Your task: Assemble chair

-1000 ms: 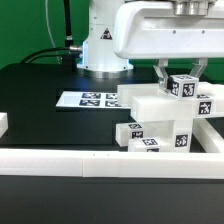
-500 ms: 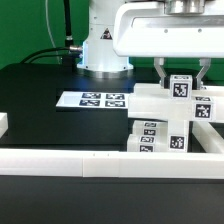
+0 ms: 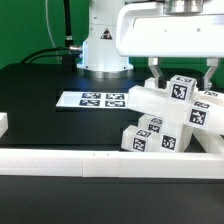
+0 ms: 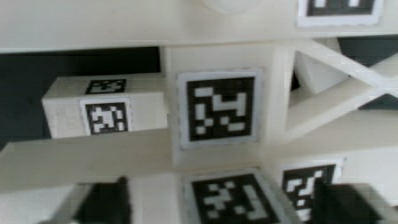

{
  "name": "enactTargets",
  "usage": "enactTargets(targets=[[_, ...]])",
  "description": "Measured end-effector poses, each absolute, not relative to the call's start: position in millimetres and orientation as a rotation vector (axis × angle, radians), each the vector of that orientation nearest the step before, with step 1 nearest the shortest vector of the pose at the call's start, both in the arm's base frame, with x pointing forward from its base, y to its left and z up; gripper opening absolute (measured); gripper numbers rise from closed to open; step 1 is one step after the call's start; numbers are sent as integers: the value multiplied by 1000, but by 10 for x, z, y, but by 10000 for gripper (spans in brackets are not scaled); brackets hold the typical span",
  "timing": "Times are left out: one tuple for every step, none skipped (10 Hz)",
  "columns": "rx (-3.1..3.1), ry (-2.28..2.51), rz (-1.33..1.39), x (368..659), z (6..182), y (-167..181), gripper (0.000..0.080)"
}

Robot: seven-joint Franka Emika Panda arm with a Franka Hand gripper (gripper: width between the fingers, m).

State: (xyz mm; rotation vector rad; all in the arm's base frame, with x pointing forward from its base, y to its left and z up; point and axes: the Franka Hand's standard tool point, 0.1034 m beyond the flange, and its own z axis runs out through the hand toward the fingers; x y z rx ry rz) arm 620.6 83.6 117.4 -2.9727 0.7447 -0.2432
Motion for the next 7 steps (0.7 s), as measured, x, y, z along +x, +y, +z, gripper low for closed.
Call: enactTargets(targets=[[-2979, 694, -247, 6141, 1256, 883, 629], [-2984, 639, -248, 6028, 1367, 931, 644], [-2981, 603, -252, 5875, 1485, 980, 648], [-2976, 590, -258, 5731, 1552, 991, 648], [-2981, 597, -253, 5762, 1497, 965, 649], [-2983, 595, -253, 5781, 1483, 972, 649], [-2982, 595, -254, 5779, 1489, 974, 649]])
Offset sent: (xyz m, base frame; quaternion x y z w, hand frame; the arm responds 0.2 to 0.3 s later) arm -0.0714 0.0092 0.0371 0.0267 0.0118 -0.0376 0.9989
